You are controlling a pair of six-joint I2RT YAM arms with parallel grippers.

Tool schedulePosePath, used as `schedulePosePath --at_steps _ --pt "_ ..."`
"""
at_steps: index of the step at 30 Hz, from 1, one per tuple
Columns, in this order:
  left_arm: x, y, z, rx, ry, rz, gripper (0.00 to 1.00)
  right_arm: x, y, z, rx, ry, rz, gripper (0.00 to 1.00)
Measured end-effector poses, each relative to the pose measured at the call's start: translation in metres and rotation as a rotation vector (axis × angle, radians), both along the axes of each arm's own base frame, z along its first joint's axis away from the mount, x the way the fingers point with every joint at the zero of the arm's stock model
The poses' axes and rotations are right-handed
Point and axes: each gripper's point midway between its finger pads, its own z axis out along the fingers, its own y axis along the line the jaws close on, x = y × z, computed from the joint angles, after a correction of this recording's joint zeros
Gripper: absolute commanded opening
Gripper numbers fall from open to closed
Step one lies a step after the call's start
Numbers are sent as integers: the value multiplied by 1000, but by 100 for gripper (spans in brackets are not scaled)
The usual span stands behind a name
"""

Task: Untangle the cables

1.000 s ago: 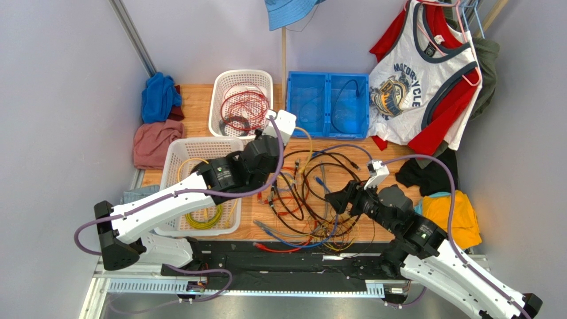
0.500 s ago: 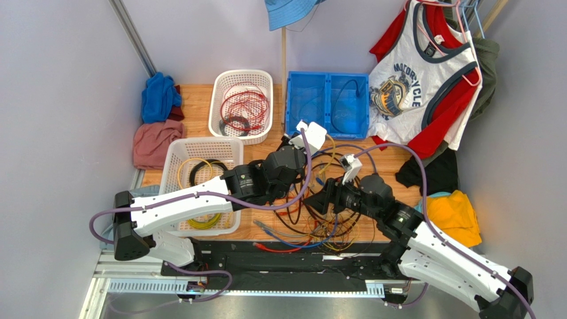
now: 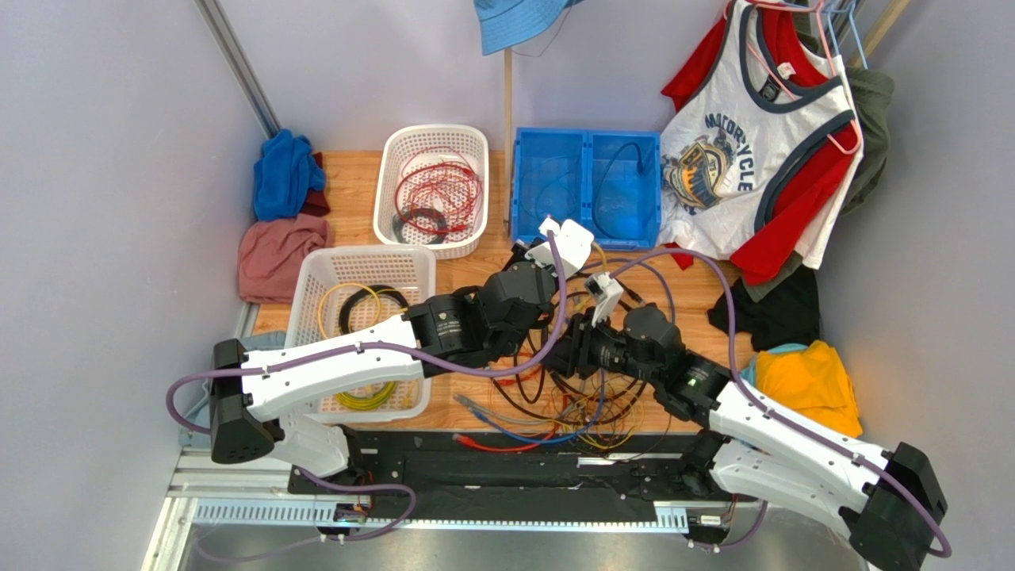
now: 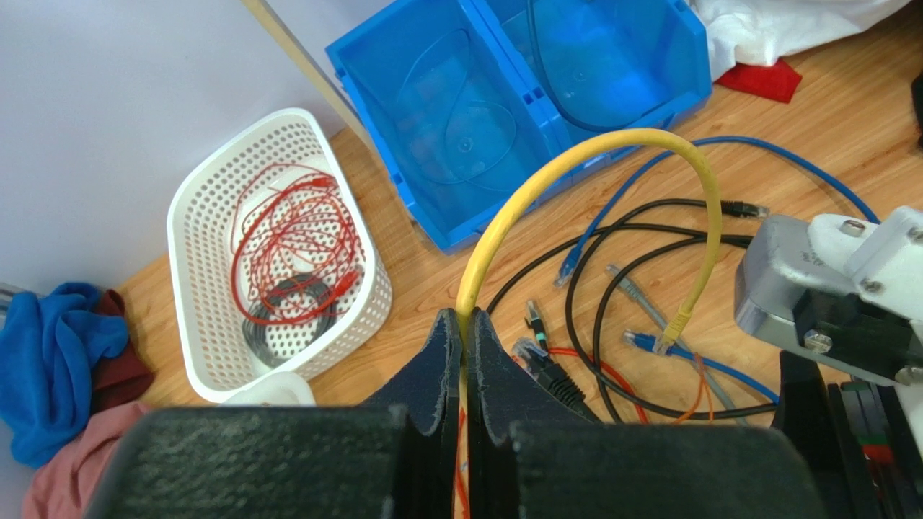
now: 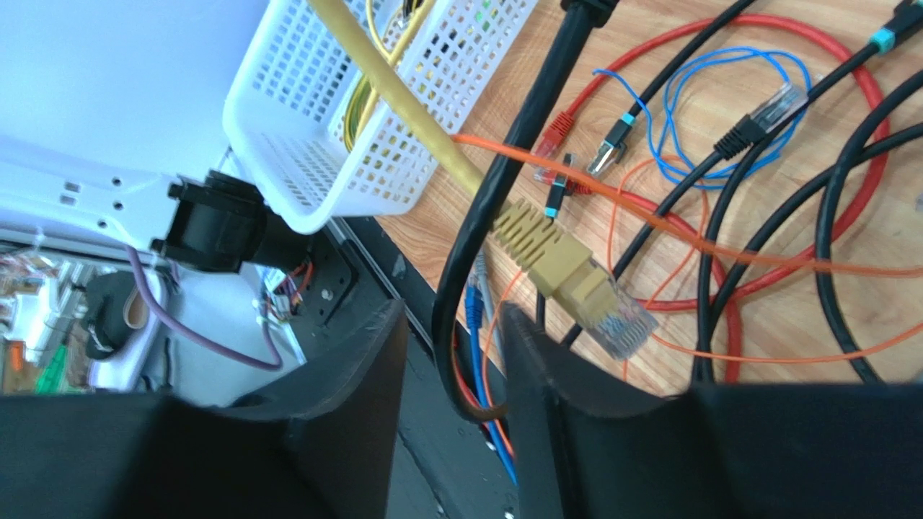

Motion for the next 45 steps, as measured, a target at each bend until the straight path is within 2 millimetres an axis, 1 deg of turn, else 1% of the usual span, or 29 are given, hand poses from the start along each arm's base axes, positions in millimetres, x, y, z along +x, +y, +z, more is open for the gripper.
schedulePosePath --at_steps 1,4,6,8,11,14,16,18,20,21,22,23,25,28,29,31,33,35,36,37,38,39,41,43,45 --pt "0 0 -1 5 1 0 0 1 0 -2 -6 -1 -6 0" --pt "0 3 -4 26 3 11 0 3 -7 -5 -25 5 -44 0" --pt "2 6 -4 37 -5 25 0 3 -17 1 -25 -15 -74 0" --pt "3 10 -2 53 -19 46 0 -2 -32 15 -10 -53 -106 0" --pt "4 20 -3 87 -37 74 0 -10 -57 40 33 -122 -163 0" --pt "5 28 -5 106 -45 93 0 -16 -76 58 58 -163 -208 0" --pt "5 31 -6 114 -48 104 0 -18 -85 57 46 -164 -229 0" --pt "5 33 -7 120 -50 115 0 -19 -89 47 11 -144 -239 0" --pt "6 35 -7 122 -52 123 0 -18 -91 33 -29 -114 -247 7" --pt "6 36 -7 124 -54 130 0 -18 -91 25 -51 -96 -250 17" --pt "6 38 -7 127 -56 139 0 -17 -92 16 -78 -74 -254 39" --pt "6 41 -6 134 -58 152 0 -17 -92 7 -103 -49 -259 49" --pt "7 49 -3 155 -62 182 0 -14 -92 -6 -146 -5 -276 61" --pt "6 63 9 162 -75 234 0 -13 -96 -23 -216 43 -298 64" --pt "6 68 14 159 -77 249 0 -12 -97 -25 -225 49 -304 65" --pt "4 85 27 120 -69 293 0 -13 -100 -26 -250 61 -314 65" --pt "2 108 39 47 -47 338 0 -12 -102 -20 -250 57 -322 65" --pt "2 146 45 -65 -7 409 0 -11 -103 -8 -226 39 -330 65" --pt "2 170 45 -129 14 457 0 -11 -103 -2 -209 28 -333 65" --pt "1 197 43 -193 28 512 0 -11 -104 4 -192 15 -335 65" --pt "-2 226 37 -260 40 573 0 -12 -105 7 -178 6 -337 64" --pt "-8 250 30 -308 51 623 0 -12 -106 10 -167 -2 -339 64" --pt "-24 286 11 -380 72 698 0 -13 -106 13 -156 -10 -339 63" --pt "-39 311 -6 -426 94 754 0 -13 -106 13 -154 -11 -338 63" --pt "-46 323 -20 -435 121 798 0 -13 -105 12 -157 -9 -336 63"
